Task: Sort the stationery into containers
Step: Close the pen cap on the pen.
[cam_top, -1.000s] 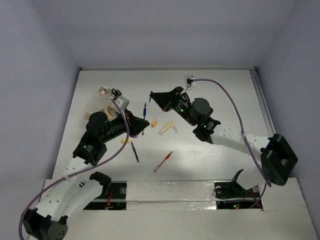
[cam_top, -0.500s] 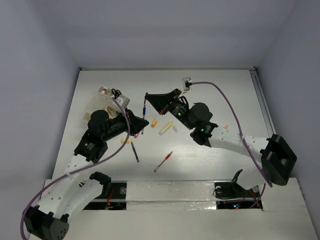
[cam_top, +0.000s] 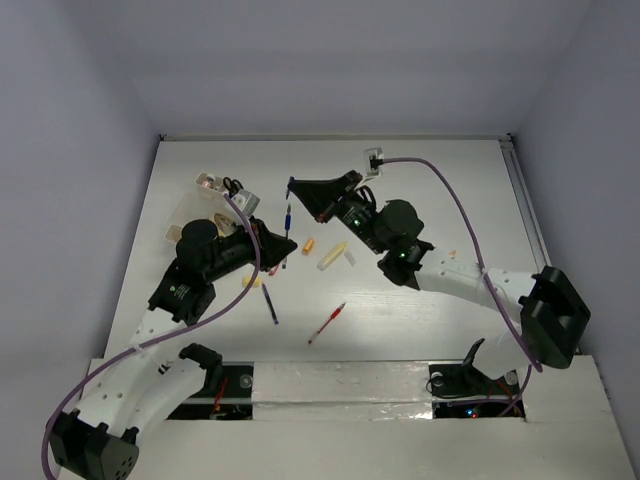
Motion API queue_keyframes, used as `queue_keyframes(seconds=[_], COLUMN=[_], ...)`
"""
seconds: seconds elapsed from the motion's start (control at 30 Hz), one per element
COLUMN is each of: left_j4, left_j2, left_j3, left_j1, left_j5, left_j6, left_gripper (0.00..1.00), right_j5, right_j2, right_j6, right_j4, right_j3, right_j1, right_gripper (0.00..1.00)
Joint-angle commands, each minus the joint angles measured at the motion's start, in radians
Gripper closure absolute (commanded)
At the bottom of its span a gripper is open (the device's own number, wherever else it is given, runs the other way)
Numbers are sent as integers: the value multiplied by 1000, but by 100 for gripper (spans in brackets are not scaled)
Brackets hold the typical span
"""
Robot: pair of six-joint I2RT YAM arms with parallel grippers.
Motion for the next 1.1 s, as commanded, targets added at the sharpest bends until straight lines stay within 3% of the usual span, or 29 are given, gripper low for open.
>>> queue_keyframes(seconds=[0.0, 0.6, 1.07], left_j4=[26, 29, 15], left_j2=[3, -45, -33], left_j3=[0, 3, 6], left_j1=[5, 5, 14], left_j5=[5, -15, -38], left_j6=[16, 26, 26], left_gripper=[100, 100, 100], right_j5=[22, 51, -12], right_j2=[-3, 29, 23], right_j6=[-35, -76, -49], right_j4=[34, -50, -52], right_j3=[72, 80, 55], right_j1=[7, 7, 7], right_gripper=[100, 100, 100])
